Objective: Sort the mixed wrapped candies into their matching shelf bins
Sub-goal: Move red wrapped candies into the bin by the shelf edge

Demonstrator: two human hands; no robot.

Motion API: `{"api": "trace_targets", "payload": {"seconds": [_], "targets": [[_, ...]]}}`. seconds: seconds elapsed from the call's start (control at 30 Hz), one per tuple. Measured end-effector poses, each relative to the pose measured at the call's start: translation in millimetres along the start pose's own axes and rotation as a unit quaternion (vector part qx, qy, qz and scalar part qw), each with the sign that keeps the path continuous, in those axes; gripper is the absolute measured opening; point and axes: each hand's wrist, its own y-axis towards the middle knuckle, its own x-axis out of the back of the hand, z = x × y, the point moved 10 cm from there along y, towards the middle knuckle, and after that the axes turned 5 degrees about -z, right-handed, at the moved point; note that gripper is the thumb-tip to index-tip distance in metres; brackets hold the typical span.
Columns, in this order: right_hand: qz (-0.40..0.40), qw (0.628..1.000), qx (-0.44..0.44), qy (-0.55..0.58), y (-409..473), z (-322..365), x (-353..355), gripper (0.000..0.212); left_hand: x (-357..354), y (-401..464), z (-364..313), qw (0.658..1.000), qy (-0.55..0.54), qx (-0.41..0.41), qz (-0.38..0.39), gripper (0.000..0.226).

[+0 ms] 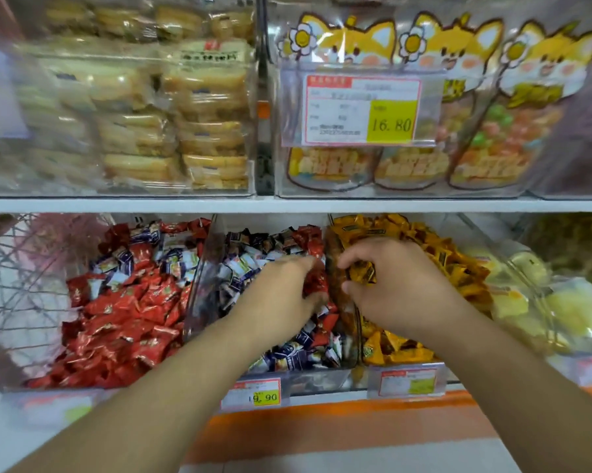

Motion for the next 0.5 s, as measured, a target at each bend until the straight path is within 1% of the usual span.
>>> {"api": "trace_targets", "payload": {"seconds": [0.07, 0.1, 0.17, 0.27, 0.37, 0.43, 0.5], "targets": [[-0.004, 1.000, 0.001, 0.006, -0.1, -2.4, 1.0, 0.025, -24.2, 12.9, 4.6, 0.999, -0.001, 0.012, 0.033, 0.053], [-0.003, 1.000, 0.001, 0.010, -0.4, -3.2, 1.1, 0.025, -32.2, 16.6, 6.0, 0.999, 0.006, 0.015, 0.042, 0.053], [0.000, 1.000, 0.005, 0.014, 0.1, -3.8, -0.3, 0.026, -39.8, 22.6, 7.3, 0.999, 0.030, 0.012, 0.041, 0.048], [-0.002, 1.000, 0.009, 0.015, 2.2, -5.6, -1.2, 0.023, -40.4, 28.8, 8.9, 0.999, 0.031, 0.021, 0.036, 0.037], [-0.012, 1.000, 0.019, 0.019, 3.3, -5.4, -0.1, 0.022, -39.9, 29.8, 16.3, 0.997, -0.003, 0.061, 0.039, 0.025], [-0.019, 0.999, 0.025, 0.020, 3.0, -4.8, 0.7, 0.022, -38.8, 27.6, 20.2, 0.995, -0.037, 0.083, 0.032, 0.024], [-0.020, 0.999, 0.026, 0.022, 2.6, -5.2, 0.6, 0.022, -36.8, 25.1, 20.1, 0.995, -0.054, 0.084, 0.025, 0.026]]}}
